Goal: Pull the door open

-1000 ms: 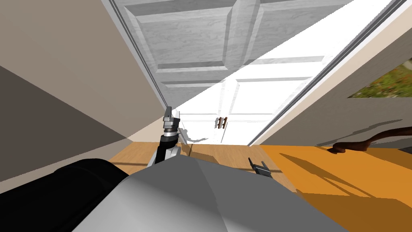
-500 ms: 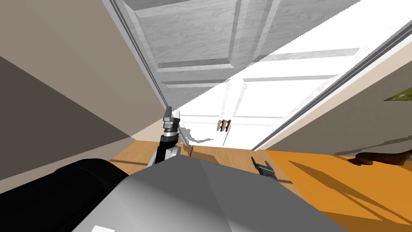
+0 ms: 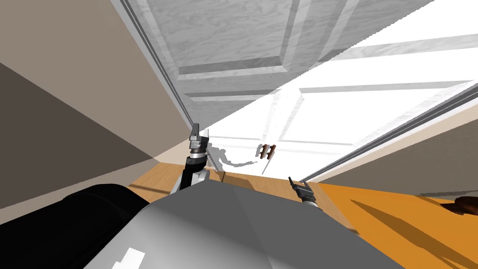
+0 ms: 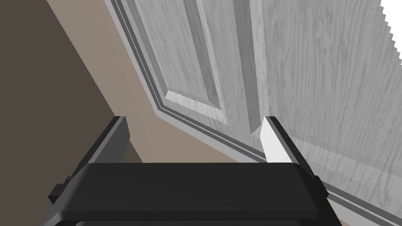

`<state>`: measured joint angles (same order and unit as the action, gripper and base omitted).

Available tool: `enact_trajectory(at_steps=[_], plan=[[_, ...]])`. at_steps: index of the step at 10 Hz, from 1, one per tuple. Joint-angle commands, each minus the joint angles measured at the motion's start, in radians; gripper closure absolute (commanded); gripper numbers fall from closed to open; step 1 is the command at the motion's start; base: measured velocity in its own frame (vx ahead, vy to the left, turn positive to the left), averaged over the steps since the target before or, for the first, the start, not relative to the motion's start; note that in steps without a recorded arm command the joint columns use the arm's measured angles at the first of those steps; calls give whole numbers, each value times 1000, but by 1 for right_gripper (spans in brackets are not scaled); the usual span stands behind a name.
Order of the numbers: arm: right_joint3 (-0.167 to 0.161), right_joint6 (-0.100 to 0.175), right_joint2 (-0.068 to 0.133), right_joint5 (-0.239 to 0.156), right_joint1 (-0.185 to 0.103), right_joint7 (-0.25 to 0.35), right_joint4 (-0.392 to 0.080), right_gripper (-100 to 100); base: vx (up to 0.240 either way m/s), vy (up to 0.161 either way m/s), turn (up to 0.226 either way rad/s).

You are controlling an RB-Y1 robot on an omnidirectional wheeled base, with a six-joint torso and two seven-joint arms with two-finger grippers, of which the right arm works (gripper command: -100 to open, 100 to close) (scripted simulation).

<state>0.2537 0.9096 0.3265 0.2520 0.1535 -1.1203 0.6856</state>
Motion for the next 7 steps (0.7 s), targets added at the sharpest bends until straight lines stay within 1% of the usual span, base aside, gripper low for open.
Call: enact_trajectory(at_steps=[1, 4, 6, 7], plan=[[-10, 3, -6, -2, -8, 3, 14, -100, 192, 55, 89], [-28, 10, -21, -4, -40, 3, 22, -100, 192, 78, 85], [-40, 14, -32, -2, -60, 3, 29, -100, 200, 47, 65], [-43, 15, -35, -2, -65, 3, 30, -100, 183, 81, 48]])
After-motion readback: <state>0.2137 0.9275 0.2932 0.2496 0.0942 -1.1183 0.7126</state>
